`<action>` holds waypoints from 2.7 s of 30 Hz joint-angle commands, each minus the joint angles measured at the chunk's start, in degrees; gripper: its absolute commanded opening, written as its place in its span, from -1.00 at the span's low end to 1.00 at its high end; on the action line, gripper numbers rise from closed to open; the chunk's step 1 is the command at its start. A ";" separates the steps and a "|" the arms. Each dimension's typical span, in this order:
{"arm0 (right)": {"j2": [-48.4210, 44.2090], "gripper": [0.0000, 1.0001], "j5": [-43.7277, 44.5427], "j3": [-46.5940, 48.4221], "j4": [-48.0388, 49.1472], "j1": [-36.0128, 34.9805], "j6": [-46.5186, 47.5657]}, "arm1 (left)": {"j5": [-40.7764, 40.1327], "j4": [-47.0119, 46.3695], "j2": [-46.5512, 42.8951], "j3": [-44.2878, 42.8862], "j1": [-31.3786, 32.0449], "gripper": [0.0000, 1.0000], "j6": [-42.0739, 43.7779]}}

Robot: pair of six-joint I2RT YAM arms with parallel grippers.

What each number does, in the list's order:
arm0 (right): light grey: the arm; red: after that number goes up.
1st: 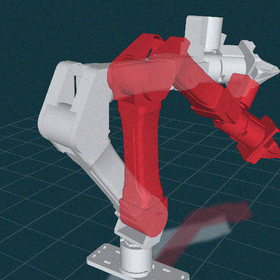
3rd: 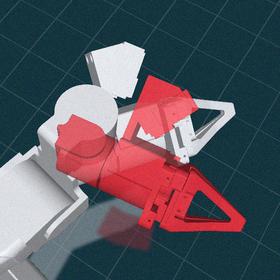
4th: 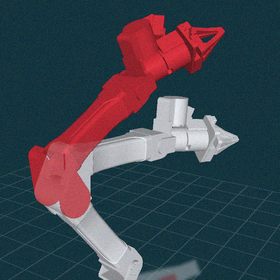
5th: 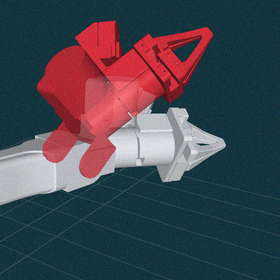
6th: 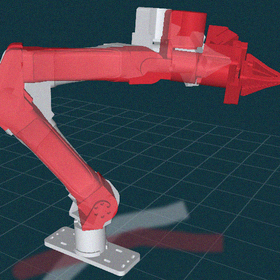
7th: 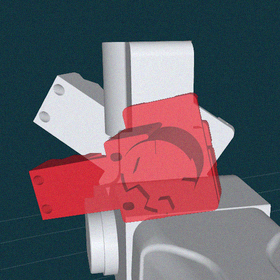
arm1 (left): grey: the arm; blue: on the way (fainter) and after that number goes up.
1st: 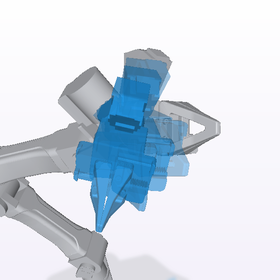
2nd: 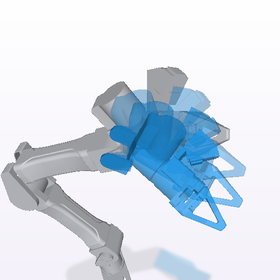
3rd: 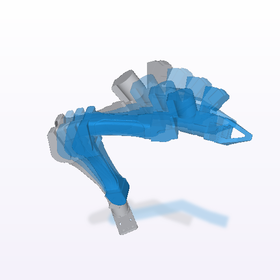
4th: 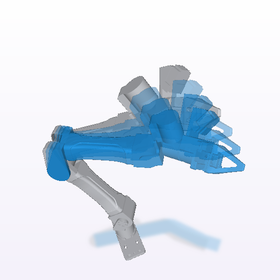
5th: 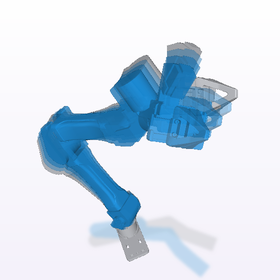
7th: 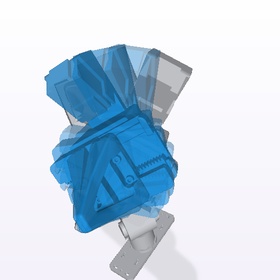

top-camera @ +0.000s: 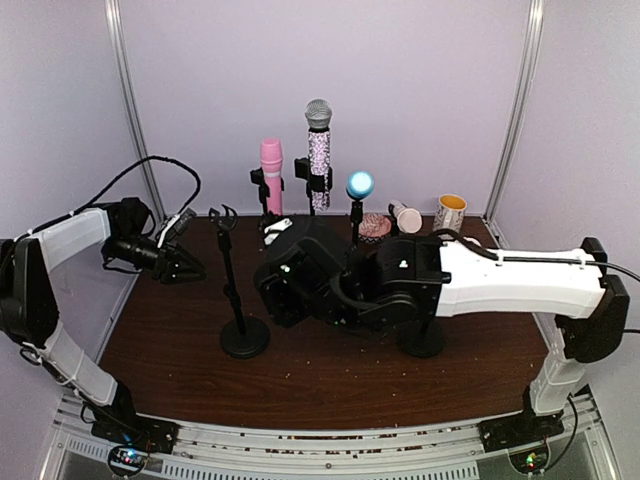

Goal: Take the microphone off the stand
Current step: Unscrew the knob on the microphone stand.

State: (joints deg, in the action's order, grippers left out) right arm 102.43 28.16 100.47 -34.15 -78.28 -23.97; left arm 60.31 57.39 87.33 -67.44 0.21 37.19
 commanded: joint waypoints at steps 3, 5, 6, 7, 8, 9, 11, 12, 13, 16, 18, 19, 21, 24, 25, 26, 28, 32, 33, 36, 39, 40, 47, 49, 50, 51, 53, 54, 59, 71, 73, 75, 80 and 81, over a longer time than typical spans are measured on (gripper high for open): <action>-0.99 0.23 -6.72 -4.33 3.73 0.12 -2.05 | 3.15 11.35 5.53 -3.84 -0.23 0.44 31.43; -1.83 0.20 -7.98 -6.33 4.27 0.54 -3.48 | 1.98 13.07 7.70 -5.67 -0.21 0.46 36.75; -2.34 0.18 -8.32 -7.27 4.76 0.84 -4.20 | 1.90 15.14 9.03 -6.82 -0.21 0.46 40.12; -2.91 0.18 -8.58 -8.23 5.13 1.17 -4.78 | 2.02 18.16 10.23 -8.16 -0.21 0.46 45.42; -3.30 0.17 -8.77 -8.99 5.48 1.46 -5.30 | 2.12 20.65 11.52 -9.44 0.02 0.46 49.38; -3.78 0.17 -8.96 -9.59 5.76 1.80 -5.62 | 1.93 21.99 12.65 -10.59 0.49 0.45 51.59; -4.51 0.16 -9.14 -10.46 6.09 2.50 -6.18 | 1.63 22.70 14.72 -12.84 1.29 0.35 52.42; -4.79 0.14 -9.17 -10.68 6.11 2.74 -6.44 | 1.85 22.84 15.73 -13.69 1.68 0.29 52.56; -5.01 0.13 -9.18 -10.83 6.10 3.11 -6.59 | 2.04 22.93 16.82 -14.62 1.98 0.19 51.93; -5.61 0.10 -8.70 -11.03 5.75 3.48 -6.71 | 4.66 25.74 20.40 -17.88 2.42 0.06 49.46; -5.62 0.08 -8.37 -10.85 5.11 3.62 -6.72 | 6.65 28.75 22.41 -19.32 2.39 0.04 49.54; -5.59 0.08 -8.10 -10.70 4.81 3.69 -6.71 | 7.42 29.89 23.18 -19.73 2.40 0.06 49.02; -5.57 0.05 -7.59 -10.49 4.27 3.83 -6.61 | 8.50 32.64 24.65 -20.21 2.43 0.10 48.83; -5.73 0.02 -6.92 -10.44 3.84 4.26 -6.37 | 9.62 37.39 26.94 -20.61 2.38 0.12 50.82; -5.86 0.02 -6.74 -10.47 3.82 4.46 -6.31 | 9.96 37.51 27.39 -20.61 2.44 0.13 49.97; -5.96 0.01 -6.80 -10.54 3.87 4.72 -6.27 | 10.26 37.53 27.81 -20.49 2.47 0.14 49.46; -6.17 -0.01 -6.74 -10.64 3.83 5.10 -6.11 | 10.46 37.54 28.19 -19.88 2.61 0.16 49.33; -6.65 -0.04 -6.45 -10.80 3.76 5.65 -5.88 | 10.07 37.54 28.50 -18.44 3.85 0.21 50.34; -6.78 -0.05 -6.38 -10.94 3.74 5.72 -5.84 | 9.90 37.54 28.76 -18.43 4.16 0.22 50.35; -7.23 -0.08 -6.04 -11.46 3.74 5.77 -5.99 | 9.66 37.62 29.49 -18.35 4.62 0.21 50.07; -7.74 -0.12 -5.73 -12.10 3.76 5.80 -6.18 | 9.20 37.62 29.67 -18.10 5.58 0.22 49.80; -7.89 -0.13 -5.67 -12.25 3.83 5.88 -6.18 | 8.97 37.62 29.83 -18.08 5.91 0.22 49.81; -8.70 -0.20 -5.40 -12.51 4.09 5.89 -6.20 | 7.89 37.62 31.06 -19.07 6.20 0.18 48.95; -8.83 -0.23 -5.31 -12.49 4.09 5.78 -6.02 | 7.42 37.62 31.45 -19.41 6.17 0.15 48.74; -8.95 -0.24 -5.20 -12.49 4.14 5.78 -6.07 | 7.20 37.62 31.73 -19.60 6.20 0.13 48.70; -9.00 -0.25 -5.22 -12.49 4.18 5.79 -6.06 | 7.06 37.61 31.91 -19.77 6.17 0.10 48.56; -9.09 -0.28 -5.06 -12.49 4.18 5.85 -6.03 | 6.84 37.55 32.12 -20.08 6.21 0.06 48.43; -9.15 -0.30 -4.98 -12.49 4.18 5.78 -6.01 | 6.89 37.55 32.16 -20.24 6.20 0.05 48.46; -9.40 -0.36 -4.65 -12.57 4.31 5.84 -5.98 | 6.57 37.54 32.68 -21.18 6.14 -0.18 47.35; -9.69 -0.48 -4.29 -12.92 4.31 5.81 -5.50 | 6.16 37.54 32.68 -21.99 6.27 -0.50 44.52; -9.67 -0.48 -4.23 -13.00 4.23 5.77 -5.44 | 5.97 37.55 32.56 -21.61 6.30 -0.19 44.97; -9.63 -0.49 -4.10 -13.01 4.06 5.78 -5.39 | 5.93 37.54 32.64 -21.55 6.36 -0.09 45.60; -10.05 -0.55 -3.50 -13.29 3.83 5.82 -5.42 | 6.23 37.54 33.08 -22.35 7.44 -0.13 45.31; -10.12 -0.57 -3.33 -13.21 3.79 5.83 -5.39 | 6.13 37.54 33.20 -22.52 7.59 -0.15 45.26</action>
State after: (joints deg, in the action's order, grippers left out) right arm 94.80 22.85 87.68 -30.22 -72.71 -29.85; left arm 66.54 93.30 119.57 -88.62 6.70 82.13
